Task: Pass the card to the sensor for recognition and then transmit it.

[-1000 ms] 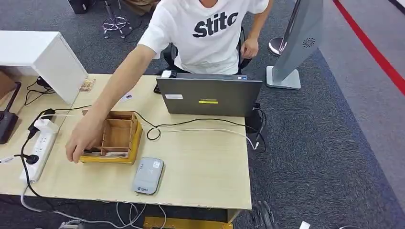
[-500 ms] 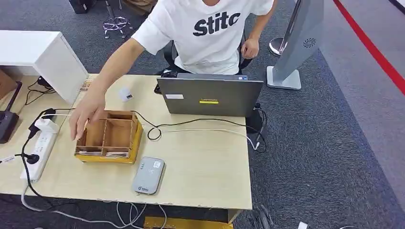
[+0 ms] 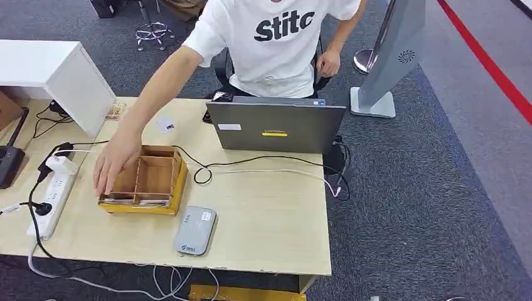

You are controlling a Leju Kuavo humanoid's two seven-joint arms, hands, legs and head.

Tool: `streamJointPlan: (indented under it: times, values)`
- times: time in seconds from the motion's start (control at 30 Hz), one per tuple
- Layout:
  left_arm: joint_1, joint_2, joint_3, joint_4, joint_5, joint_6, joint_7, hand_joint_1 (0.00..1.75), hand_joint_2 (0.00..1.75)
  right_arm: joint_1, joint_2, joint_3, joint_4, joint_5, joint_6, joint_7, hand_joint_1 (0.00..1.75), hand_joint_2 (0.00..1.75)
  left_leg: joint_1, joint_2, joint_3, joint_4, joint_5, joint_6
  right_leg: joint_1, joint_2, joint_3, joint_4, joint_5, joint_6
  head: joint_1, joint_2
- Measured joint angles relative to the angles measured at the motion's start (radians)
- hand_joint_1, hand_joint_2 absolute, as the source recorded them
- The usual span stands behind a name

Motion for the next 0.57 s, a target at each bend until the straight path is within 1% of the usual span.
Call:
streamJointPlan:
  times: [0.33,0.43,0.47,0.5,0.53,0.57]
  values:
    - [0.001,0.002,-0.006,0.001,0.002,0.0,0.003,0.0,1.75,0.001,0.0,0.002,0.0,0.001,-0.003,0.003,0.0,1.75,0.0,0.0,0.0,0.0,0.0,0.0,0.0,0.0,0.0,0.0,0.0,0.0,0.0,0.0]
    - [0.003,0.004,-0.022,0.005,0.012,0.005,0.018,0.0,1.75,0.006,-0.004,0.014,-0.003,0.007,-0.018,0.015,0.0,1.75,0.0,0.0,0.0,0.0,0.0,0.0,0.0,0.0,0.0,0.0,0.0,0.0,0.0,0.0]
    - [0.01,0.012,-0.075,0.019,0.042,0.015,0.065,0.0,1.75,0.022,-0.013,0.045,-0.011,0.029,-0.07,0.059,0.0,1.75,0.0,0.0,0.0,0.0,0.0,0.0,0.0,0.0,0.0,0.0,0.0,0.0,0.0,0.0]
    - [0.011,0.015,-0.091,0.022,0.051,0.018,0.078,0.0,1.75,0.027,-0.017,0.057,-0.015,0.036,-0.087,0.074,0.0,1.75,0.0,0.0,0.0,0.0,0.0,0.0,0.0,0.0,0.0,0.0,0.0,0.0,0.0,0.0]
    - [0.018,0.026,-0.146,0.036,0.08,0.029,0.123,0.0,1.75,0.043,-0.026,0.09,-0.024,0.057,-0.136,0.117,0.0,1.75,0.0,0.0,0.0,0.0,0.0,0.0,0.0,0.0,0.0,0.0,0.0,0.0,0.0,0.0]
    - [0.028,0.036,-0.218,0.054,0.119,0.042,0.181,0.0,0.0,0.062,-0.039,0.134,-0.035,0.084,-0.201,0.172,0.0,0.0,0.0,0.0,0.0,0.0,-0.001,0.001,0.0,0.0,0.001,0.0,-0.001,0.0,0.0,0.0]
